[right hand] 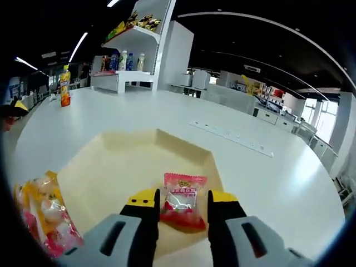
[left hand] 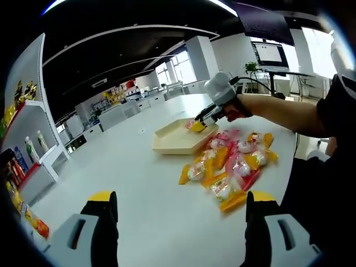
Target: Pick up the marshmallows scattered on the table and place them into the bowl on the table
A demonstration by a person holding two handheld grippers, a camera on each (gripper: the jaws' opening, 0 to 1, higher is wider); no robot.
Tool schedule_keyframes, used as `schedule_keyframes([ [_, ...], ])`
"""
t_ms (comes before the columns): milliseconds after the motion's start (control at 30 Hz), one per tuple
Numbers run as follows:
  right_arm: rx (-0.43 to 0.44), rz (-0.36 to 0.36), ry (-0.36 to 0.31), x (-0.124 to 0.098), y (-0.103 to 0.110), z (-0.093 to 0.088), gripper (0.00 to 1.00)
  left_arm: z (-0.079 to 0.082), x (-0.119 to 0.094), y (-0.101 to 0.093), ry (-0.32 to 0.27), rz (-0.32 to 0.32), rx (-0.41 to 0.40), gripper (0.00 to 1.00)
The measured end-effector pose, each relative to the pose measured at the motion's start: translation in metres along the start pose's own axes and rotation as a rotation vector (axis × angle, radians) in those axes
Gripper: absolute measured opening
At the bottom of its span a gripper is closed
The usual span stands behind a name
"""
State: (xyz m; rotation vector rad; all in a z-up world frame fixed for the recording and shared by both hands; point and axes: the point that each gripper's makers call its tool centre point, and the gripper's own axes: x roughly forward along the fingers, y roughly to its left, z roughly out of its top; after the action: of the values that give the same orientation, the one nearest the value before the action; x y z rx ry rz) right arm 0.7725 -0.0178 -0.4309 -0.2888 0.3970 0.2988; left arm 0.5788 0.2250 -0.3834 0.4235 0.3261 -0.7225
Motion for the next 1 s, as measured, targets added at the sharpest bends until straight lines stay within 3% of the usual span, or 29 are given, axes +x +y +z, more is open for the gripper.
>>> schedule_keyframes([
  [300, 0.041, -0.004, -0.051, -0.006, -0.003, 0.009, 0.39, 0.0, -0.001, -0.001, 0.0, 0.0, 0.001, 0.95],
  [467, 0.052, -0.032, -0.057, -0.008, -0.015, 0.01, 0.56, 0.0, -0.002, -0.002, -0.001, 0.0, 0.002, 0.95],
  [733, 0.088, -0.066, -0.105, -0.021, -0.026, 0.014, 0.58, 0.005, -0.002, -0.003, -0.018, 0.001, 0.014, 0.95],
  [900, 0.122, -0.044, -0.111, -0.026, -0.023, 0.015, 0.7, 0.008, -0.002, -0.004, -0.023, 0.0, 0.016, 0.95],
  [1000, 0.13, -0.037, -0.112, -0.03, -0.022, 0.015, 0.72, 0.008, -0.003, -0.005, -0.021, -0.001, 0.017, 0.95],
])
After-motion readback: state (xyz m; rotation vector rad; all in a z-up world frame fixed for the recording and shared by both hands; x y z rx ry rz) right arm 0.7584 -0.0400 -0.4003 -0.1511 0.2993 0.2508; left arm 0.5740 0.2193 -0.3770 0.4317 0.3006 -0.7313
